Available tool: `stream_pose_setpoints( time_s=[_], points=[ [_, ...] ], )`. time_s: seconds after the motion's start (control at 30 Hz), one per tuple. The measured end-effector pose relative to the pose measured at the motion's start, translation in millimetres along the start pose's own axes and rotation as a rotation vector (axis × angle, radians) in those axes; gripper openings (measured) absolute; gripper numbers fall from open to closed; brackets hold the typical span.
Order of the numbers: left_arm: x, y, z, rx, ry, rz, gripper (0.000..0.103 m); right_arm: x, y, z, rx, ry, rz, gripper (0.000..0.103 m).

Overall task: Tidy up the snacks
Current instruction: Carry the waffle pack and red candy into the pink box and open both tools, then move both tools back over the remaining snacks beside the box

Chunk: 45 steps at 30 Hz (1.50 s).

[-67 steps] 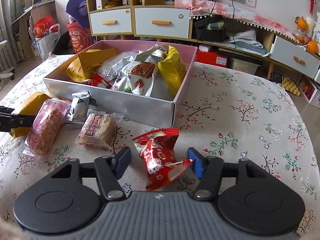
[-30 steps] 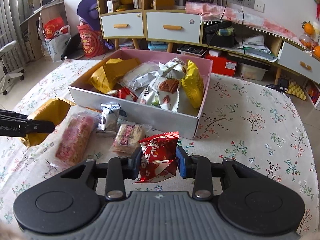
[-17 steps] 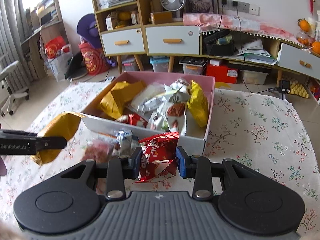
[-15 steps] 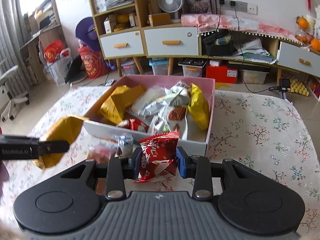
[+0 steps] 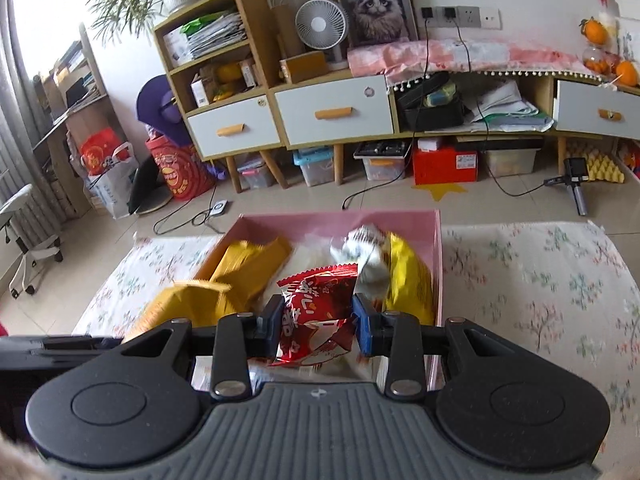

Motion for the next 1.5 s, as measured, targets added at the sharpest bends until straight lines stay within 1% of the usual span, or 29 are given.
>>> stream_pose_setpoints(
  time_s=[0.1,0.17,0.23,0.37,0.67,0.83,0.87,0.97,1.0,1.03,1.07,1.1,1.17,1.23,1.3,1.37,1.43,1.47,1.5],
  points=[
    [1.6,17.0,4.3,-0.01,0.002,-0.014,0.038,1.0,12.4,9.3,-0.003,0.04,0.02,0.033],
    [0.5,28.2,4.8,-0.026,0.012,-0.004,0.038,-0.1,18.3,12.1,-0.008,0.059,0.036,0.033],
    [-1.6,34.5,7.5,-0.023,0.024,0.004,0.038,-2.0,25.7,14.7,-0.014,0.057,0.039,0.033],
    [-8.9,42.0,14.0,-0.022,0.051,0.037,0.038,-8.2,37.2,18.9,-0.018,0.029,0.035,0.033],
    [-18.0,54.9,21.6,-0.016,0.147,0.082,0.038,-11.5,57.4,22.5,-0.035,0.028,0.036,0.033],
    [-18.7,61.7,23.4,-0.002,0.161,0.092,0.038,-11.3,62.4,25.7,-0.033,0.036,0.04,0.033],
    [-17.5,61.2,23.4,0.005,0.173,0.091,0.041,-11.1,62.6,25.5,-0.034,0.038,0.042,0.034],
    [-14.8,59.4,21.8,0.019,0.208,0.092,0.043,-13.2,64.3,25.1,-0.035,0.034,0.048,0.036],
    [-14.3,58.7,20.9,0.021,0.211,0.09,0.047,-13.3,62.3,25.3,-0.029,0.038,0.05,0.036],
    [-14.1,57.6,20.6,0.026,0.208,0.086,0.051,-12.9,62.5,26.9,-0.024,0.043,0.053,0.039],
    [-13.5,55.9,20.6,0.033,0.204,0.08,0.059,-12.7,61.9,28.1,-0.022,0.049,0.06,0.046],
    [-12.5,53.9,20.3,0.04,0.201,0.072,0.065,-13.0,60.5,28.6,-0.022,0.052,0.063,0.048],
    [-9.2,50.3,19.7,0.048,0.204,0.059,0.07,-14.3,58.4,29.7,-0.022,0.041,0.057,0.051],
    [-5.2,47.7,19.2,0.043,0.213,0.056,0.071,-15.5,54.0,30.1,-0.018,0.023,0.05,0.055],
    [-1.2,44.7,18.5,0.042,0.22,0.055,0.077,-15.7,50.6,30.5,-0.015,0.016,0.048,0.061],
    [1.8,40.8,16.5,0.043,0.228,0.054,0.079,-15.5,47.4,30.9,-0.013,0.006,0.047,0.068],
    [5.2,37.1,14.7,0.04,0.225,0.051,0.08,-13.8,43.7,30.8,-0.013,-0.002,0.033,0.071],
    [7.0,35.2,14.4,0.039,0.226,0.046,0.081,-12.6,41.3,30.7,-0.01,-0.004,0.03,0.074],
    [8.8,33.0,13.5,0.039,0.227,0.046,0.083,-11.9,39.9,30.8,-0.008,-0.004,0.025,0.075]
  ],
)
Point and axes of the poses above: each gripper's, at about its wrist camera, not at the fingertips, and y roughly the way its jaws point, x to its right, z to its top, the point moved 5 cm from there along y, roughly the way its jaws point, and after that the axes turned 10 degrees about -z, right-handed, at the moved point
